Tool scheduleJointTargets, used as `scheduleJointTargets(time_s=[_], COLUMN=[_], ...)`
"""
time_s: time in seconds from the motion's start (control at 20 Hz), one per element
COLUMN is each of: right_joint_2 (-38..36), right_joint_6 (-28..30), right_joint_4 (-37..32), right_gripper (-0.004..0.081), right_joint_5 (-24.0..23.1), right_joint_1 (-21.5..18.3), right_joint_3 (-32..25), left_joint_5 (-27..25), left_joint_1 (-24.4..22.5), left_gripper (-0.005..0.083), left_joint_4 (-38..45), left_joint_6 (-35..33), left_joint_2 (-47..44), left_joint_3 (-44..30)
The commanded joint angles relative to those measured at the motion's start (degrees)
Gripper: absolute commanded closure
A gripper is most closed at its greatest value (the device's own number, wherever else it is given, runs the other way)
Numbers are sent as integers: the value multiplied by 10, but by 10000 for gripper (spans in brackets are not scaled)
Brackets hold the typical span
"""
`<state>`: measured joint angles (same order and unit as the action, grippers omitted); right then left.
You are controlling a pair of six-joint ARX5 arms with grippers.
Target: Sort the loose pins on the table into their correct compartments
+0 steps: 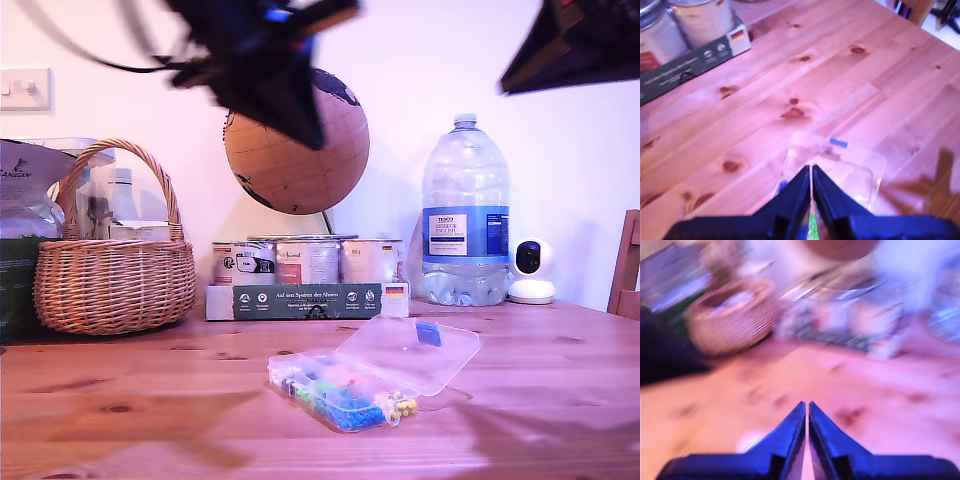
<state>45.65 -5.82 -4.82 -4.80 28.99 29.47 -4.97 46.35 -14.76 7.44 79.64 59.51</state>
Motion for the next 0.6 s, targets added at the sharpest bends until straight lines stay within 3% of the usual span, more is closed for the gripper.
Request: scheduleJointTargets(time_s=[0.0,0.25,0.55], right_joint_2=[2,-10,-108], right_joint_6=[-9,-20,-13], right_joint_4=[-29,-71,-110], right_gripper=[783,783,783], right_joint_5=[-4,4,61], right_joint_1=[-30,-108,-108], right_joint_3=[-2,-37,-140], left_joint_5=[5,13,17], left_joint_1=[-14,-70,-134], left_gripper=[795,795,795], left_joint_4=[46,124,168], left_joint_6=[-2,-2,-2], left_joint_2=[-44,-178,-331], left_joint_3=[-66,-186,-304])
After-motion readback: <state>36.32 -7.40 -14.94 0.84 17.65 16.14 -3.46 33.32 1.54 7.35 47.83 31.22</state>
